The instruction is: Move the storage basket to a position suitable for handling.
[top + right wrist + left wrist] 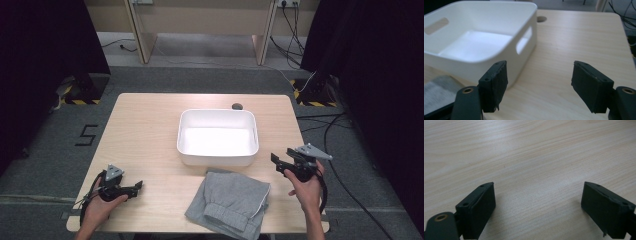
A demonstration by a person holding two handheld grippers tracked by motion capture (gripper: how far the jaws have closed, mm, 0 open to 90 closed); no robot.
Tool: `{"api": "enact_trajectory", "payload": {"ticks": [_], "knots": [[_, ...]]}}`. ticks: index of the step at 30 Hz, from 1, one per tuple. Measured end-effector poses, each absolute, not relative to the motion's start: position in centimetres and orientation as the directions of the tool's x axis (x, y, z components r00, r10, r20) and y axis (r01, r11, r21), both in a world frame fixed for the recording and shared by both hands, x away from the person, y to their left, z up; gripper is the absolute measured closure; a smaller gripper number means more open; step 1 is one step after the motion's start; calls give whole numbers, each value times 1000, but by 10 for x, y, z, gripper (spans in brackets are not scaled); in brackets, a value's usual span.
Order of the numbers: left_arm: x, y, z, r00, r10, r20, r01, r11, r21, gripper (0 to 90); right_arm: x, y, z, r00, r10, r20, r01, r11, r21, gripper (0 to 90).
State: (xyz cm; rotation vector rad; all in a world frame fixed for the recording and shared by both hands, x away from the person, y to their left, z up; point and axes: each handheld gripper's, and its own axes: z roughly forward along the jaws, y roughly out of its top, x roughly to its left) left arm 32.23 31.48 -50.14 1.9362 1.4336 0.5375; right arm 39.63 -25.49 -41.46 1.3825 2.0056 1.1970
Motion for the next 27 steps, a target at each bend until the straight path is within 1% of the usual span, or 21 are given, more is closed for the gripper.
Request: {"api": "enact_trajectory", "payload": {"ticks": [3, 4, 9, 10, 11, 13, 15, 18, 19, 24, 25, 27], "knots": [[322, 315, -501, 315, 947, -58, 676, -181, 715, 116, 406, -235, -406, -441, 890, 115, 510, 144, 848, 306], [322, 315, -501, 315, 947, -58, 676, -181, 714, 116, 413, -220, -402, -451, 886, 108, 504, 153, 850, 307], [322, 315, -502, 313, 948, -61, 675, -177, 716, 118, 427, -189, -401, -481, 874, 69, 484, 199, 852, 333], [322, 315, -501, 313, 948, -61, 675, -177, 716, 118, 427, -189, -401, -481, 874, 69, 484, 199, 852, 333], [322, 315, -502, 313, 948, -61, 675, -177, 716, 117, 432, -179, -402, -475, 879, 38, 475, 220, 852, 351], [322, 315, -502, 314, 948, -61, 675, -178, 716, 117, 433, -176, -403, -473, 881, 26, 476, 231, 848, 357], [322, 315, -501, 314, 948, -62, 675, -177, 716, 118, 437, -170, -405, -464, 885, -20, 479, 270, 835, 370], [322, 315, -501, 315, 947, -59, 676, -180, 715, 117, 441, -170, -411, -447, 894, -36, 501, 284, 818, 390], [322, 315, -501, 315, 947, -60, 676, -180, 715, 117, 443, -171, -414, -433, 900, -55, 507, 293, 811, 417], [322, 315, -501, 315, 947, -59, 676, -180, 715, 117, 446, -174, -421, -435, 898, -65, 532, 315, 786, 447], [322, 315, -501, 315, 947, -60, 676, -180, 715, 117, 447, -176, -426, -427, 900, -90, 544, 335, 769, 461], [322, 315, -502, 314, 948, -62, 675, -177, 716, 118, 448, -178, -428, -425, 901, -89, 546, 334, 769, 462]]}}
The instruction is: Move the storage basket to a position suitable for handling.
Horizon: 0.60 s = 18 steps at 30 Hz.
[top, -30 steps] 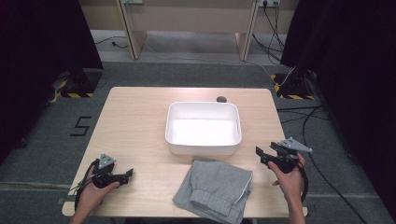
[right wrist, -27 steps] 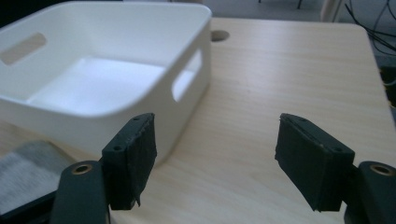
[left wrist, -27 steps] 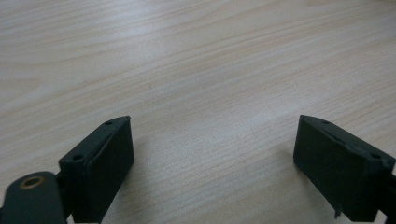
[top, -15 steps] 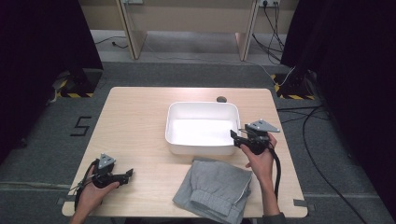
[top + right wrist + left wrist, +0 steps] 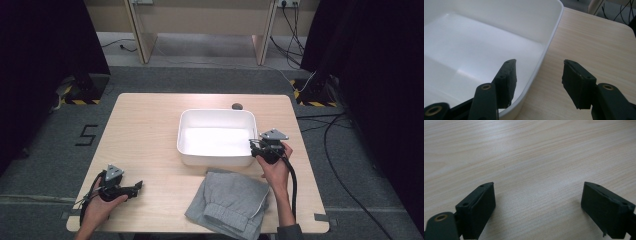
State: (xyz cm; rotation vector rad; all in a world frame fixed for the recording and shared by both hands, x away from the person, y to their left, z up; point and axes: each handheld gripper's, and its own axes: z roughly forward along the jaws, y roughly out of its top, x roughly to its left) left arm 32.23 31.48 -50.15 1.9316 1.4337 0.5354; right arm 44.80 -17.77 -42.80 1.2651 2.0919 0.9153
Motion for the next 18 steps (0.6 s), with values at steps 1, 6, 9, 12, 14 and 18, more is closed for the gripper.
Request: {"api": "enact_trajectory", "payload": {"ticks": [1, 6, 9, 12, 14, 18], "knots": [[322, 315, -501, 315, 947, -60, 676, -180, 715, 117, 449, -179, -429, -426, 902, -67, 545, 314, 777, 477], [322, 315, -502, 314, 947, -63, 675, -176, 717, 118, 447, -185, -429, -415, 907, -68, 549, 309, 777, 503], [322, 315, -502, 314, 947, -63, 675, -176, 717, 118, 445, -192, -429, -404, 913, -58, 556, 295, 777, 503], [322, 315, -502, 313, 948, -64, 675, -175, 717, 118, 442, -199, -428, -401, 914, -56, 561, 293, 774, 504], [322, 315, -501, 314, 947, -63, 675, -176, 716, 118, 440, -203, -428, -400, 915, -51, 566, 290, 772, 504], [322, 315, -501, 314, 947, -63, 675, -177, 716, 118, 436, -207, -426, -411, 910, -56, 569, 304, 764, 503]]}}
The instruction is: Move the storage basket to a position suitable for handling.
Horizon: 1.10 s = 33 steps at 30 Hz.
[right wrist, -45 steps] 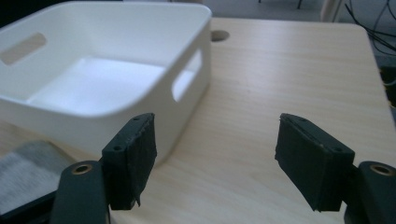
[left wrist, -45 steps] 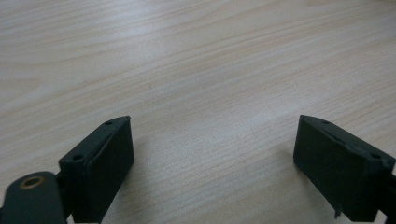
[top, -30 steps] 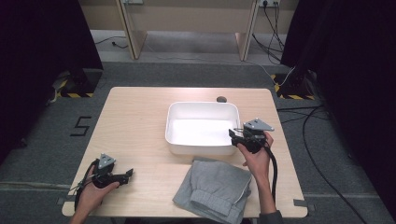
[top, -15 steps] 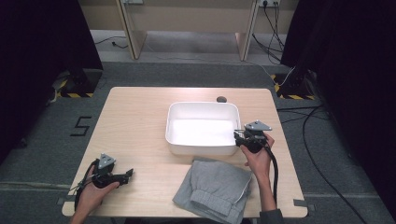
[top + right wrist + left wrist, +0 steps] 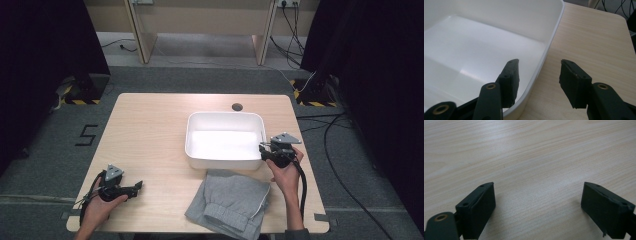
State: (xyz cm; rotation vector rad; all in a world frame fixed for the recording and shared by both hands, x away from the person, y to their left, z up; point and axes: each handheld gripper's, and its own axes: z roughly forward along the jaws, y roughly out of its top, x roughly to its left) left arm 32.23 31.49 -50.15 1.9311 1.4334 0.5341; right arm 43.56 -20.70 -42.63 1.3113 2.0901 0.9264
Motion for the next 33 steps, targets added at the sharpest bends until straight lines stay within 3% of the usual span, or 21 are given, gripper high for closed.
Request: {"api": "enact_trajectory", "payload": {"ticks": [11, 14, 17, 21, 27, 30, 33], "knots": [[322, 314, -501, 319, 946, -55, 670, -184, 719, 125, 435, -214, -426, -401, 914, -62, 568, 301, 766, 487], [319, 309, -500, 329, 944, -32, 653, -203, 730, 149, 434, -216, -423, -400, 916, -30, 564, 272, 780, 442], [316, 289, -498, 386, 921, -42, 621, -226, 751, 163, 433, -220, -417, -401, 916, 3, 550, 239, 800, 422], [320, 249, -490, 486, 874, 10, 536, -307, 787, 172, 432, -223, -413, -402, 916, 16, 547, 227, 806, 420], [356, 198, -477, 542, 838, 58, 461, -354, 814, 190, 432, -221, -416, -431, 901, 47, 563, 228, 794, 433], [376, 178, -474, 568, 823, -12, 485, -322, 813, 218, 432, -219, -415, -446, 894, 36, 567, 251, 784, 455], [384, 162, -473, 589, 808, -11, 473, -334, 815, 262, 433, -219, -417, -467, 884, 32, 572, 274, 773, 489]]}}
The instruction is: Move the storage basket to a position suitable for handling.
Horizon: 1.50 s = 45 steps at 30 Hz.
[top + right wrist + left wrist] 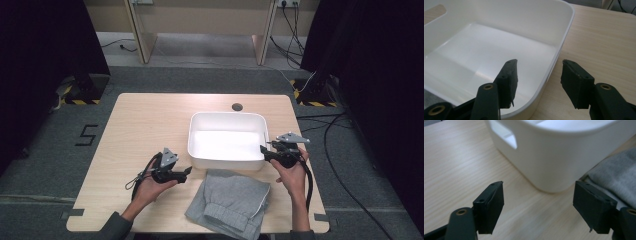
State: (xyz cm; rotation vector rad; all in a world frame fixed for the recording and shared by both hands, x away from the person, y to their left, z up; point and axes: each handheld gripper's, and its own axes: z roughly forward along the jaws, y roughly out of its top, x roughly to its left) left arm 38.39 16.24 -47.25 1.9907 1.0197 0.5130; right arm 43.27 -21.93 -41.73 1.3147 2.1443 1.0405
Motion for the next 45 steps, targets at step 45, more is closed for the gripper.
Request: {"api": "enact_trajectory", "payload": {"ticks": [45], "knots": [[317, 128, -457, 703, 709, -54, 475, -411, 778, 220, 399, -250, -410, -436, 897, 75, 599, 228, 768, 346]]}}
